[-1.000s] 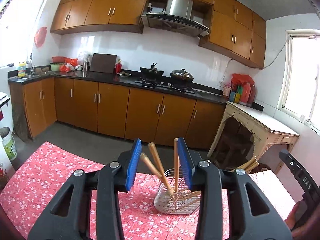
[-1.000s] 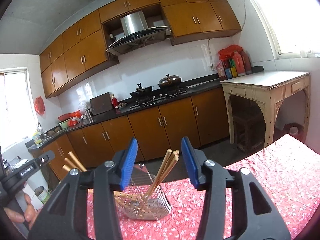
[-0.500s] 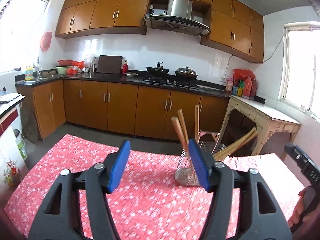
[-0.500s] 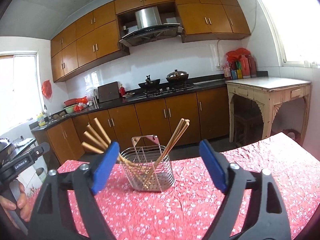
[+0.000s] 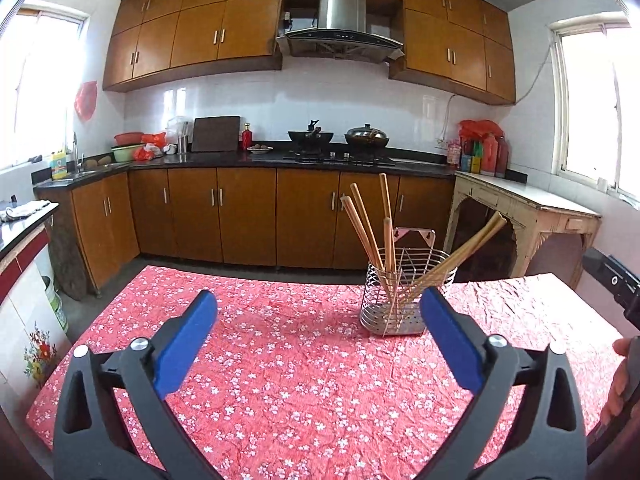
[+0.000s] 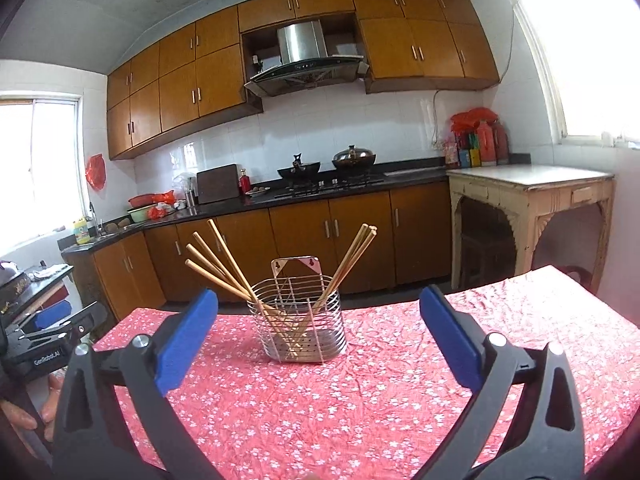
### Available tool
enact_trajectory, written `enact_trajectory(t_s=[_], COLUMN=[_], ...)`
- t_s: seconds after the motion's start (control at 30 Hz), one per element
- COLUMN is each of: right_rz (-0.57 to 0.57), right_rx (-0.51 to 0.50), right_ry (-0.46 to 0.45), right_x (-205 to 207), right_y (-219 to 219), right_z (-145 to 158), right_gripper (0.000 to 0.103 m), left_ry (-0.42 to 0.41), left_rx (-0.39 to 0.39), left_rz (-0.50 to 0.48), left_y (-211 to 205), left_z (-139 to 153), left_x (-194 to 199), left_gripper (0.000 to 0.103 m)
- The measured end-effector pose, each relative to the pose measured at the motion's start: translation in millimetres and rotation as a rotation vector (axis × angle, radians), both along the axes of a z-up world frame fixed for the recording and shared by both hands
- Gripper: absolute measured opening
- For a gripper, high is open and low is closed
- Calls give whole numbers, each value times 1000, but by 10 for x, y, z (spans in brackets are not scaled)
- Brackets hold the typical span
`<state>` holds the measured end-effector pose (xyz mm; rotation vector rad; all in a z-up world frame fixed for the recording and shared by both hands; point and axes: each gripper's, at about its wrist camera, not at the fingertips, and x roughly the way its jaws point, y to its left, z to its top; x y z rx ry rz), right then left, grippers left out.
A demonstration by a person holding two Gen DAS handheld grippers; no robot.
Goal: Organize utensils
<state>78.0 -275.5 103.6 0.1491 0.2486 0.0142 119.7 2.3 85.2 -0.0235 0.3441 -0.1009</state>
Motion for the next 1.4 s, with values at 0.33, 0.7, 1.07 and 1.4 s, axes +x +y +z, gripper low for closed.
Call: enact_trajectory(t_s=[0.33, 0.7, 1.07, 1.4], right_rz=[-3, 20, 23, 34], right_rx=[-111, -138, -141, -140], right_ry=[-18, -54, -58, -54], right_x=[-479, -788, -831, -815], right_y=[195, 406, 436, 458], right_z=[-198, -537, -601, -620], right_gripper=[99, 99, 99, 99], left_ry=[-15, -92, -99, -103], left_rx=[-4, 71, 47, 40], left_rz=[-15, 11, 5, 8], left_y=[75, -14, -34, -3], left_z=[-196, -404, -531, -547], left_x=[-349, -760, -830, -867], left_gripper=[101, 101, 101, 101])
